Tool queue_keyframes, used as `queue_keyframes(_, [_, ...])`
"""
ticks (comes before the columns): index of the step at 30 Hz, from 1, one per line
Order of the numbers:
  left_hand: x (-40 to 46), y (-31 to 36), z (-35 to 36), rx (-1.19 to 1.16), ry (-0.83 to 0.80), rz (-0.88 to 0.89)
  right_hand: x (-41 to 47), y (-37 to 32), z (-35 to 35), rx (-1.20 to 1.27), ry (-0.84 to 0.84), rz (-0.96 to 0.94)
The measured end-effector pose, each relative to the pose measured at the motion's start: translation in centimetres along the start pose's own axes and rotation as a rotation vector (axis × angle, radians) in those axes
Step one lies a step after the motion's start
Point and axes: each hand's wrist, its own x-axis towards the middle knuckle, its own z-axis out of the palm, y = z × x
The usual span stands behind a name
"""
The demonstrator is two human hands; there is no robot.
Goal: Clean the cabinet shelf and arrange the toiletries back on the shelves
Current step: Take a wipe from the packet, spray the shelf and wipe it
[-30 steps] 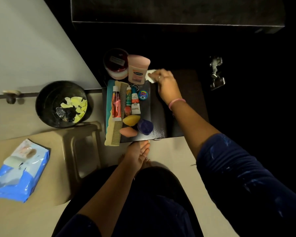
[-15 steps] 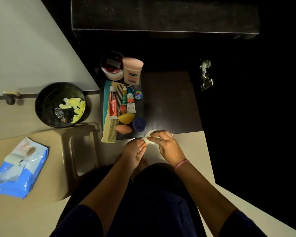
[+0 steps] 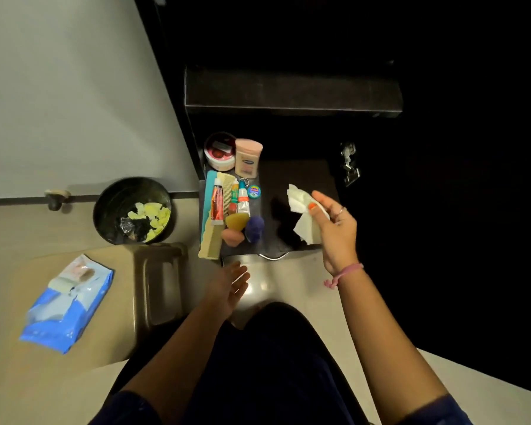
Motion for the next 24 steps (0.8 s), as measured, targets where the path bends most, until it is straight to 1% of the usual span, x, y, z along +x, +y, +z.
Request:
queue_keyframes(3, [-1.5, 0.6, -1.7, -0.015, 0.003, 0.019, 0.4, -5.1, 3.0, 0.107, -0.040, -0.063])
queue_keyframes(5, [-2.2, 0.8, -2.6, -0.019, 0.017, 0.040, 1.2, -8.8, 5.3, 0.107, -0.076, -0.139])
queue_keyframes(7, [-2.9, 1.1, -3.3, -0.003, 0.031, 0.044, 2.4, -12.2, 7.8, 0.073, -0.092, -0.223])
queue_keyframes(9, [-3.3, 1.4, -3.7, 0.006, 0.039, 0.045, 4.2, -14.8, 10.5, 0.001, -0.066, -0.301])
queue_keyframes(12, [-3.7, 1.7, -4.3, -0.012, 0.051, 0.048, 7.3, -17.4, 14.1, -0.093, -0.029, -0.340])
queue_keyframes(15, [-3.5, 1.9, -4.4, -0.029, 0.059, 0.049, 9.2, -18.5, 16.0, -0.160, -0.065, -0.318])
queue_keyframes(18, [-3.0, 2.1, -4.4, -0.022, 0.060, 0.040, 8.1, -17.5, 15.6, -0.175, -0.105, -0.363])
queue_keyframes(20, [-2.7, 2.3, -4.3, -0.019, 0.050, 0.040, 7.3, -15.6, 14.4, -0.201, -0.133, -0.424])
queue_keyframes(24, [-2.2, 2.9, -4.0, -0.042, 0.044, 0.064, 7.7, -13.3, 12.9, -0.456, -0.163, -0.623])
